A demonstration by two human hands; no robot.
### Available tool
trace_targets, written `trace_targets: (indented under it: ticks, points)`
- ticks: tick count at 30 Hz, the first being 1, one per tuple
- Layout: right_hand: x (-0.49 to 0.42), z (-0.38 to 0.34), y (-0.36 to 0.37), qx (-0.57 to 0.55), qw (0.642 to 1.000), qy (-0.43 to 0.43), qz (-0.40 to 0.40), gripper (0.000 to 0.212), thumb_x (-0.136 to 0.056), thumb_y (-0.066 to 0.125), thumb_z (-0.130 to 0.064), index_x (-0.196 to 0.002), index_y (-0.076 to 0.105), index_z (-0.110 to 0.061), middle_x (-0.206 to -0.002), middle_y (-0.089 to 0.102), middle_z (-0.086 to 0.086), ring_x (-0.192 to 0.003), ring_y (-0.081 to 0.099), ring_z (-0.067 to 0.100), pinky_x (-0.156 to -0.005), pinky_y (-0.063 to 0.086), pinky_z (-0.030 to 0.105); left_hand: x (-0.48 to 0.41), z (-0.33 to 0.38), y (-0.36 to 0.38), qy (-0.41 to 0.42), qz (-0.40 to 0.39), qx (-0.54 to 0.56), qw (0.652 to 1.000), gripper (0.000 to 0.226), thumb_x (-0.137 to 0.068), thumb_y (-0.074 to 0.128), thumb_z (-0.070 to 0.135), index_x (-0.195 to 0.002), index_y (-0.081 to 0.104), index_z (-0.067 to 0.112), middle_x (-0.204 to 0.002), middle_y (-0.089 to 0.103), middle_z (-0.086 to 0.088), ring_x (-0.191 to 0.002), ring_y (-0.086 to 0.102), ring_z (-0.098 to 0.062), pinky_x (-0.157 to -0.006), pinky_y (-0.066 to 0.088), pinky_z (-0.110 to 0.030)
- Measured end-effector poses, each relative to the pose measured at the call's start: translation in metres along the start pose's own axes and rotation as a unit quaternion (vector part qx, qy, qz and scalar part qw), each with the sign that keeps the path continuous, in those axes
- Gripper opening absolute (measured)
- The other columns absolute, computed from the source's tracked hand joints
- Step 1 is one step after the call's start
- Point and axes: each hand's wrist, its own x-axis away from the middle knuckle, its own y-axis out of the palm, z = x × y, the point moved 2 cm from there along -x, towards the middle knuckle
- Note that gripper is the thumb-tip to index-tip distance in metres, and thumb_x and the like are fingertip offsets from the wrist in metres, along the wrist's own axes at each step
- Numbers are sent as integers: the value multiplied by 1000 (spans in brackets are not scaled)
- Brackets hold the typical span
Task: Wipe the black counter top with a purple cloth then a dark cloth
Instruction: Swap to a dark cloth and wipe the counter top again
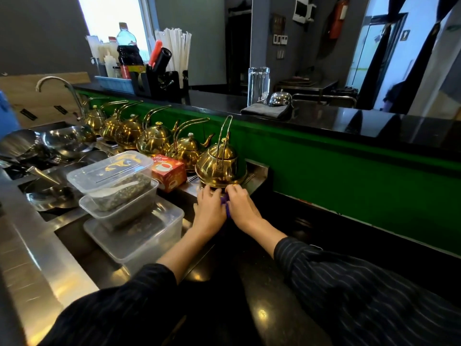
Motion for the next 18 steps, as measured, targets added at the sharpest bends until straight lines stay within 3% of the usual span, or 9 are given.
trace_targets:
  ticks: [2, 6, 10, 14, 18]
  points:
    - [1, 7, 8, 61, 998, -20, -17, 26, -97, 49, -10, -122, 53, -8, -128, 55, 10, -124, 46, 26, -100, 42, 36, 8, -1, 8, 26, -24, -89, 995, 35, -95, 44, 21, -128, 53, 15, -148, 36, -8, -141, 24, -26, -114, 18, -57]
    - [1, 16, 14, 145, 988, -38, -44, 33, -97, 51, -12, -130, 53, -13, -138, 54, 6, -138, 37, 22, -115, 27, 44, 10, -3, 12, 86, -29, -164, 982, 35, -97, 41, 25, -129, 53, 17, -140, 51, -2, -134, 39, -17, -115, 19, -52]
    - [1, 19, 6, 148, 986, -35, -74, 40, -99, 47, -12, -139, 45, -14, -146, 47, 6, -143, 30, 23, -117, 20, 47, 2, -1, 9, 96, -50, -200, 974, 31, -97, 40, 27, -120, 58, 18, -130, 59, 0, -124, 50, -16, -112, 23, -51]
    - [-1, 26, -21, 105, 991, -52, -71, 41, -102, 40, -16, -143, 45, -12, -150, 43, 7, -147, 24, 23, -119, 12, 47, -9, 2, -3, 79, -60, -175, 980, 27, -93, 42, 25, -107, 63, 18, -112, 67, 0, -107, 59, -19, -108, 28, -50]
    - [-16, 37, -71, 106, 992, -72, 0, 37, -100, 45, -14, -137, 53, -11, -148, 46, 6, -146, 28, 21, -119, 12, 40, -29, 29, -20, 141, 10, -56, 988, 34, -86, 51, 10, -118, 63, 10, -118, 66, -8, -112, 59, -25, -98, 43, -39]
